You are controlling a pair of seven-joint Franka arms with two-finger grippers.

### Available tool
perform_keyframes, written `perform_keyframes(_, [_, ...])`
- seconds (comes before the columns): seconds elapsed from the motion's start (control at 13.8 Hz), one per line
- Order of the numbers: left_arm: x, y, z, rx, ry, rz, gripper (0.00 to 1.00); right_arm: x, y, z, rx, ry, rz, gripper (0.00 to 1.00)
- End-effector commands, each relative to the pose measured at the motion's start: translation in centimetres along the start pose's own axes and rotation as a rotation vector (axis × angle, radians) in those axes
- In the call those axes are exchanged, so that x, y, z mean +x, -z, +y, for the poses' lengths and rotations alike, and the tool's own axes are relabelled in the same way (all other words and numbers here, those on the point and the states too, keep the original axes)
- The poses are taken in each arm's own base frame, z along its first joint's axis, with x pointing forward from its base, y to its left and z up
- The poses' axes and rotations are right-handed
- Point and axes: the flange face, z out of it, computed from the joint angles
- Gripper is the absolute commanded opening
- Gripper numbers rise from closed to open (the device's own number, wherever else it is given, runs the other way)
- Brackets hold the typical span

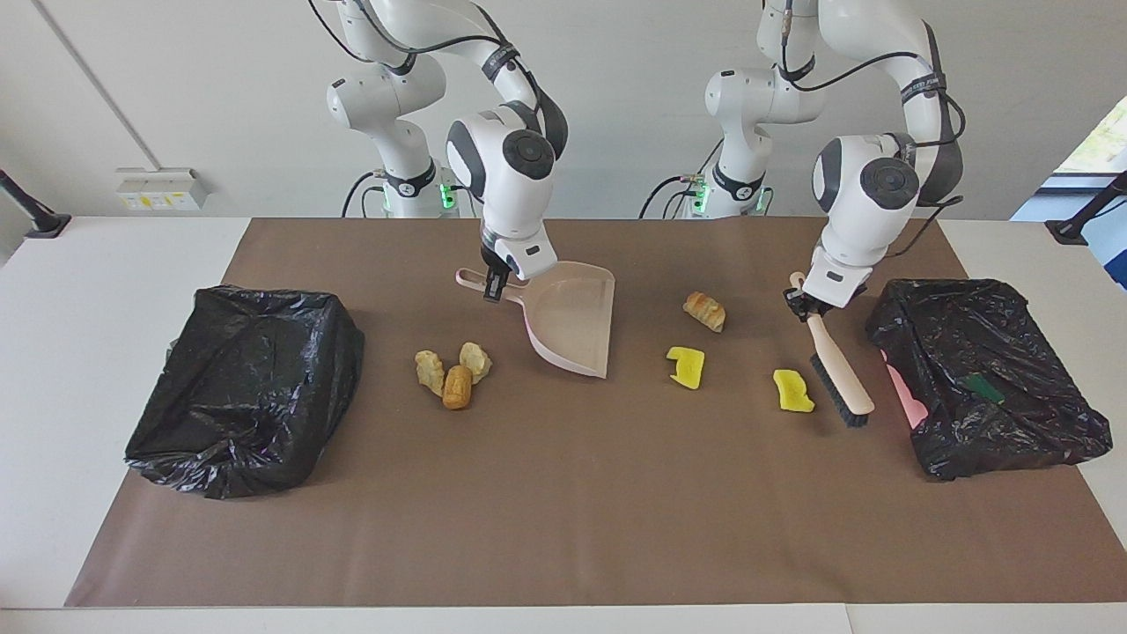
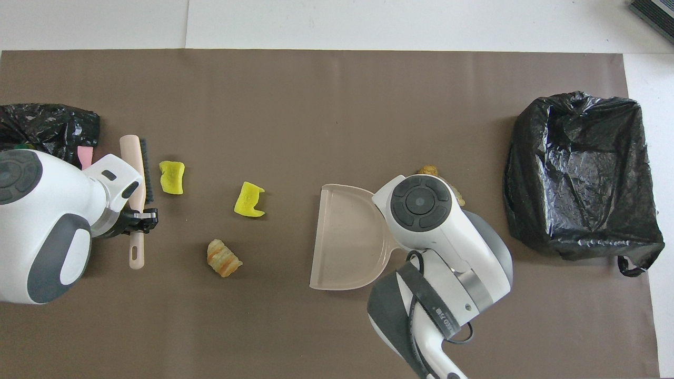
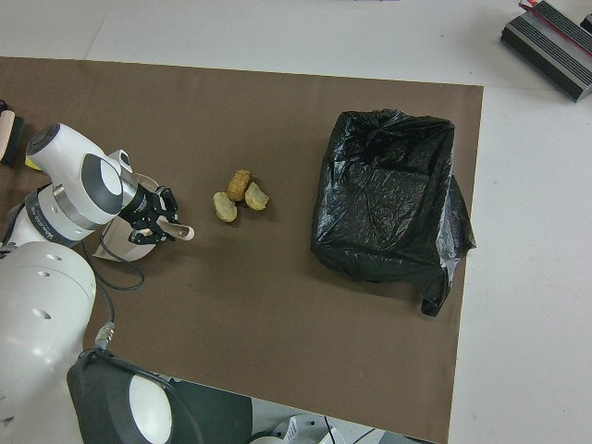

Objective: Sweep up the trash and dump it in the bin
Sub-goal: 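Lower the dustpan with the right gripper while the left gripper lowers the brush, then sweep the yellow sponges into the dustpan with the brush in the left gripper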

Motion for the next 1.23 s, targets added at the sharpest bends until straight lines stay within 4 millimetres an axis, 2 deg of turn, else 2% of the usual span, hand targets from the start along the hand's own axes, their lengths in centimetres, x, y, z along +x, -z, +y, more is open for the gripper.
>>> perform_keyframes(0.0, [0.0, 0.8, 1.2, 0.023, -0.093, 0.000, 0.00, 0.4, 0.8, 0.0, -0.032, -0.020, -0.005, 0.00])
perform_keyframes(0.36, [-2.3, 1.2, 8.7, 0.013, -0.312, -0.010, 0.00, 0.5, 0.8, 0.0, -0.032, -0.042, -0.004, 0.00])
perform_keyframes(0.51, [-4.9, 1.5, 12.5, -0.079, -0.400, -0.028, 0.00, 0.6, 0.9, 0.0, -0.032, -0.049, 0.002, 0.00])
perform_keyframes(0.87, [-10.0, 2.8, 21.0, -0.138, -0.541, -0.066, 0.00, 0.7, 0.8, 0.0, -0.029, -0.063, 0.009, 0.00])
perform_keyframes(1.16, [-11.9, 4.5, 25.6, -0.272, -0.575, -0.073, 0.00, 0.7, 1.0, 0.2, -0.029, -0.065, 0.010, 0.00])
